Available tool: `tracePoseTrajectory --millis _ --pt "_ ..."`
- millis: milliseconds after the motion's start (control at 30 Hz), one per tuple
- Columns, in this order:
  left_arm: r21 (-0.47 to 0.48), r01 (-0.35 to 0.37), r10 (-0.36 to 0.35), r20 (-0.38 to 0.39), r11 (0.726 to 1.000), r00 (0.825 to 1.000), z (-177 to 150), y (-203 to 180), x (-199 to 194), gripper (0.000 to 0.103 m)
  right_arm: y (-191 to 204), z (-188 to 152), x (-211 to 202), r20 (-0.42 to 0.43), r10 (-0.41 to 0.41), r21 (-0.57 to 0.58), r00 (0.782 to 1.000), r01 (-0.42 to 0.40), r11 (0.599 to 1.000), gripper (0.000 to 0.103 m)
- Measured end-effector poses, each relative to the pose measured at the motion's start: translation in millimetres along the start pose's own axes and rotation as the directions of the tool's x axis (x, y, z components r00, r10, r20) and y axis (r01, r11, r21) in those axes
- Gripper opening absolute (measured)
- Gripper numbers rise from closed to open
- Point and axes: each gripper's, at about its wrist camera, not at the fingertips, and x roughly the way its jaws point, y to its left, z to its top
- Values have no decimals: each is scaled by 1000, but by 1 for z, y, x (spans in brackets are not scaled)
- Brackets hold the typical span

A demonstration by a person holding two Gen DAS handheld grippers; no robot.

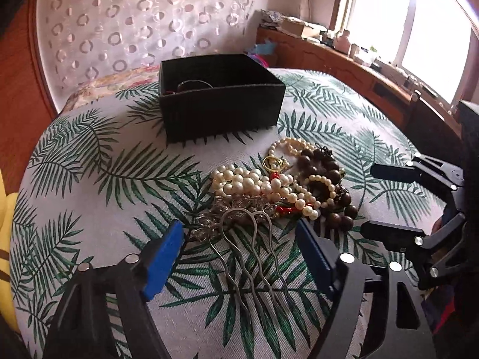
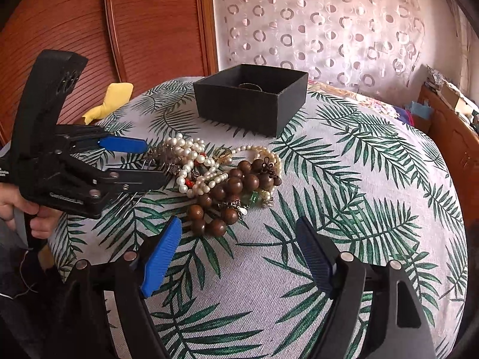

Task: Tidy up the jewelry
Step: 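Grasp the silver hair comb with the left tool, then lift the hair comb with the left tool while the right tool grasps the pearl necklace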

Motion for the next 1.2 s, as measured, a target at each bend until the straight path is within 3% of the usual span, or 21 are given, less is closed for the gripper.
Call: tracePoseTrajectory --millis 133,300,800,1133,1200 --pt "27 -32 32 -14 999 999 1 -3 7 70 -1 0 1 1 8 8 1000 -8 1000 80" --pt "48 -45 45 -14 998 999 3 -5 9 57 0 0 2 1 7 -3 1000 -7 1000 80" --pt "25 -69 69 -3 997 998 -14 13 -9 56 1 -1 3 -5 7 -5 1000 -7 1000 80" --pt "-56 -59 64 85 997 994 -16 31 -37 56 5 5 3 -6 11 -21 1000 -11 1000 80" --pt "-66 -61 67 102 996 993 -17 33 -43 56 10 11 2 -2 30 -41 1000 -30 999 74"
